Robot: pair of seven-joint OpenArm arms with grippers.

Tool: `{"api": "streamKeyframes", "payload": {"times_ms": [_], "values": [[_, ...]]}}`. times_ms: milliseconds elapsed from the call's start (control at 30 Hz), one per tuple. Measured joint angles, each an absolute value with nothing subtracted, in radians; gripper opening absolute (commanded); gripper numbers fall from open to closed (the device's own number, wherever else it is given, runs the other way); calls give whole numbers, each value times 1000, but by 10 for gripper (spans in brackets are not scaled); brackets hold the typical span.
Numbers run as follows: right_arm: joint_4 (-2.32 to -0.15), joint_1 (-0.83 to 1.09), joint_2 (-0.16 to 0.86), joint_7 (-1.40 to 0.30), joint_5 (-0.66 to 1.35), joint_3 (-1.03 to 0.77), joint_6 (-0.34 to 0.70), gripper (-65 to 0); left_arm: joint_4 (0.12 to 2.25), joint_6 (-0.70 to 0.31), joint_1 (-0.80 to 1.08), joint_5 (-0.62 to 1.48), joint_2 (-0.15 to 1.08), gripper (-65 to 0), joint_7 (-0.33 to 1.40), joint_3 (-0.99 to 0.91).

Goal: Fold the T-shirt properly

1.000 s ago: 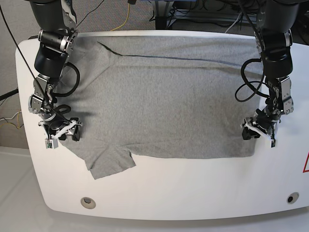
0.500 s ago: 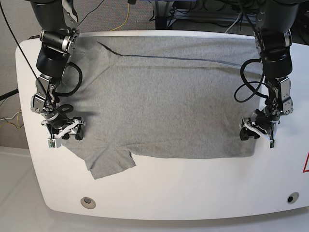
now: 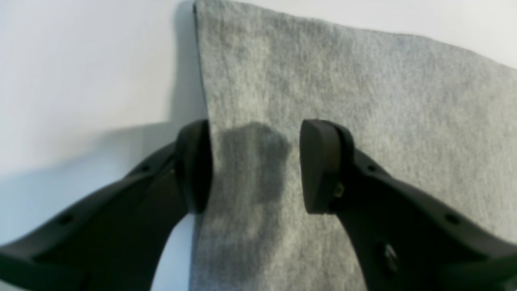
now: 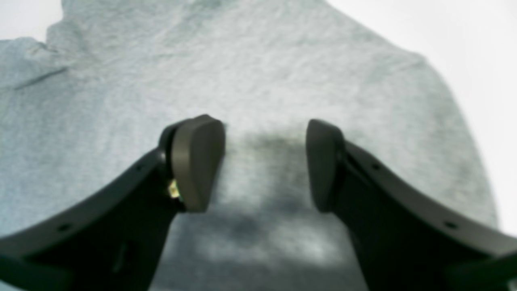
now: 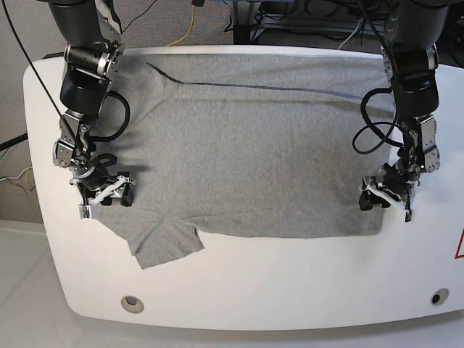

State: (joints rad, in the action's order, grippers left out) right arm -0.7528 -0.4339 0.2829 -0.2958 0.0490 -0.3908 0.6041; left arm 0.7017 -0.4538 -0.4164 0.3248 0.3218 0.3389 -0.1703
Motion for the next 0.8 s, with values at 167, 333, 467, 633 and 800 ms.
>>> {"api": "streamKeyframes", "payload": {"times_ms": [167, 333, 467, 633, 800], "values": [[-750, -434, 293, -295, 49, -391, 603, -298, 702, -453, -416, 322, 322, -326, 337, -170], [-757, -430, 288, -296, 48, -392, 603, -296, 705, -454, -415, 322, 322, -333, 341, -170], [-759, -428, 286, -292, 48, -392, 603, -296, 705, -454, -415, 322, 322, -336, 340, -170], [-766, -429, 288, -292, 48, -392, 603, -294, 706, -453, -416, 322, 321, -333, 341, -170], [-779, -429, 302, -292, 47, -392, 603, -294, 707, -453, -416, 323, 321, -332, 343, -170]]}}
